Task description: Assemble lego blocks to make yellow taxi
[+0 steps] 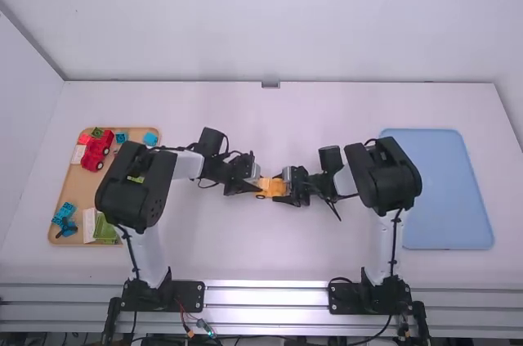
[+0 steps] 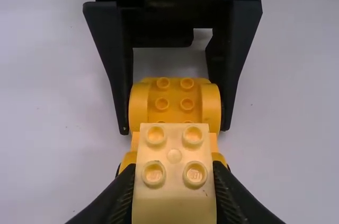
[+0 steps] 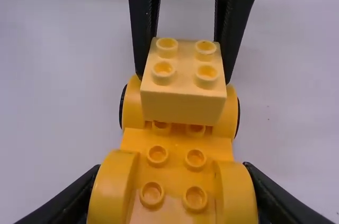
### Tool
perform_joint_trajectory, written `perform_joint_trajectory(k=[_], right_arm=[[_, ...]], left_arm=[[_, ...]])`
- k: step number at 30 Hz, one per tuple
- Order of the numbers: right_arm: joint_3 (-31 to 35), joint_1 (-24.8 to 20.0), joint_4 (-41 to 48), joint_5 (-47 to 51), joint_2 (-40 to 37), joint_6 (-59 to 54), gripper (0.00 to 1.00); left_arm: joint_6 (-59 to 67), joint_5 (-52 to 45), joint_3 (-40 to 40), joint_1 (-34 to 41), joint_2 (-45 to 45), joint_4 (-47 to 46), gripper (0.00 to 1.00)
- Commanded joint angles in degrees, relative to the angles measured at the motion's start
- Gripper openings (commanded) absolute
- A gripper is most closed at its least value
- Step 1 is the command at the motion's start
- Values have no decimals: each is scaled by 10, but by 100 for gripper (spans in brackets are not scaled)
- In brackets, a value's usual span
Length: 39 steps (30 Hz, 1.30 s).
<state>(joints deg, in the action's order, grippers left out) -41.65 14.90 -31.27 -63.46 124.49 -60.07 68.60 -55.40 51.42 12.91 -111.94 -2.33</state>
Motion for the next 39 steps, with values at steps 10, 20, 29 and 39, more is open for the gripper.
perform_joint_trajectory(k=[10,20,29,39], right_arm=[[4,2,5,33,7,-13,60],[4,2,5,32,7,-13,60],[4,2,5,31,7,-13,60],[4,2,5,31,7,-13,60]], left_arm=[[-2,0,-8,2,3,-4,48],[-2,-85,16,-24,37,-38,56],[-3,-71,23,5,32,-34,2],[-77,35,22,32,21,-13,2]])
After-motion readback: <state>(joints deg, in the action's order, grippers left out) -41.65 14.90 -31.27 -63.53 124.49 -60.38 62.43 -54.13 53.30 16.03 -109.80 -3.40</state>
